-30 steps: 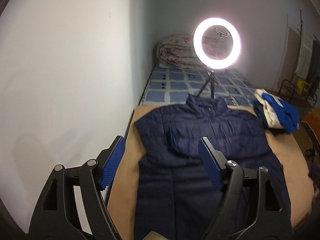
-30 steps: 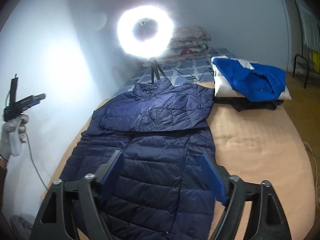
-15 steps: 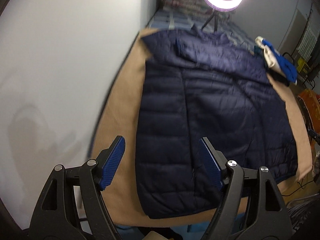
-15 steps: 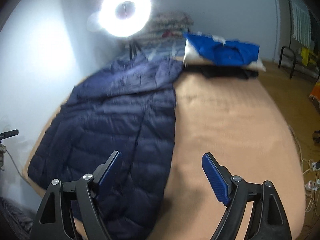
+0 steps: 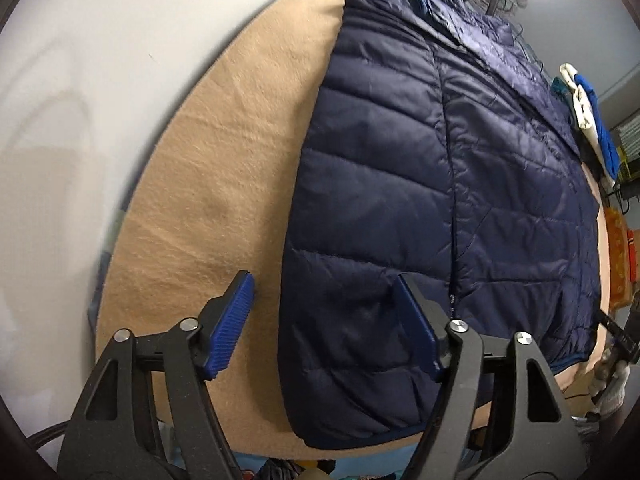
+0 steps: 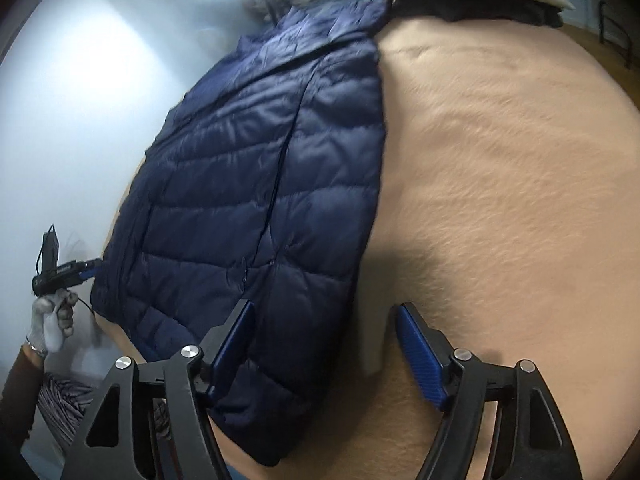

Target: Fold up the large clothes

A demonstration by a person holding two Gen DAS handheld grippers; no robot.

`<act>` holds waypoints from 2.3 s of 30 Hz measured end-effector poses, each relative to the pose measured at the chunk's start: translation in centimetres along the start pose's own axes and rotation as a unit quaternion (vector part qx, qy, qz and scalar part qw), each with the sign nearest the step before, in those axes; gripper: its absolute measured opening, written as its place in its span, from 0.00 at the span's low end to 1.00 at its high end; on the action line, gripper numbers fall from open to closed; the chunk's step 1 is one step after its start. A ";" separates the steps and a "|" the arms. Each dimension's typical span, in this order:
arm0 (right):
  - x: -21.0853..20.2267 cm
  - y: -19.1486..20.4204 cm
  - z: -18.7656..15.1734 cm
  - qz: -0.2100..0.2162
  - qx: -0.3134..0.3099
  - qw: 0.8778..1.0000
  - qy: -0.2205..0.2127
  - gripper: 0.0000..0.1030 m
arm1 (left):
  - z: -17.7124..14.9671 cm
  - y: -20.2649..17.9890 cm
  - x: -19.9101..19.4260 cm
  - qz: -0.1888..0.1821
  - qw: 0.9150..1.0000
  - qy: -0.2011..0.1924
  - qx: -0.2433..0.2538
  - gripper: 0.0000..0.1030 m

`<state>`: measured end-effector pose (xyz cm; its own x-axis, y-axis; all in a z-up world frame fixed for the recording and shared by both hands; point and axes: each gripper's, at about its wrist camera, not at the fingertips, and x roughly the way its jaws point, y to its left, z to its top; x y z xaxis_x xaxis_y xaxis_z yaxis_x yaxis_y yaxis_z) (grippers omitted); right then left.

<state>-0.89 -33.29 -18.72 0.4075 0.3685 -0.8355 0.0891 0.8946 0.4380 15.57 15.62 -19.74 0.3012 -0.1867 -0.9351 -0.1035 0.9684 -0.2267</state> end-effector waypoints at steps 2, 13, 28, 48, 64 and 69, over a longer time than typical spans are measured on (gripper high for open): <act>0.4 0.4 0.2 0.003 -0.008 1.000 -0.003 0.74 | 0.0 -0.1 0.5 -0.003 1.000 0.003 0.001 0.69; 2.2 1.3 2.0 0.058 0.000 0.998 0.008 0.10 | 1.3 -2.4 0.3 -0.034 0.999 -0.004 0.019 0.07; -5.9 4.3 4.6 0.085 -0.009 0.990 -0.115 0.01 | 3.5 -3.3 -9.8 -0.135 0.982 -0.134 -0.016 0.05; -7.0 5.1 14.2 0.048 0.001 0.989 -0.142 0.01 | 13.8 -6.4 -8.1 -0.126 0.981 -0.144 -0.014 0.05; 3.3 1.7 26.4 -0.017 0.036 0.995 -0.088 0.01 | 27.1 -10.4 2.9 -0.053 0.991 -0.126 -0.007 0.05; 7.4 -1.1 29.0 -0.021 0.077 0.995 -0.063 0.01 | 29.2 -10.5 7.0 -0.022 0.993 -0.116 -0.011 0.05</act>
<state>28.41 -38.85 -15.78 0.5109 0.2878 -0.8101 0.2425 0.8558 0.4569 46.48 8.95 -15.97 0.5152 -0.1826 -0.8374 -0.1065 0.9558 -0.2740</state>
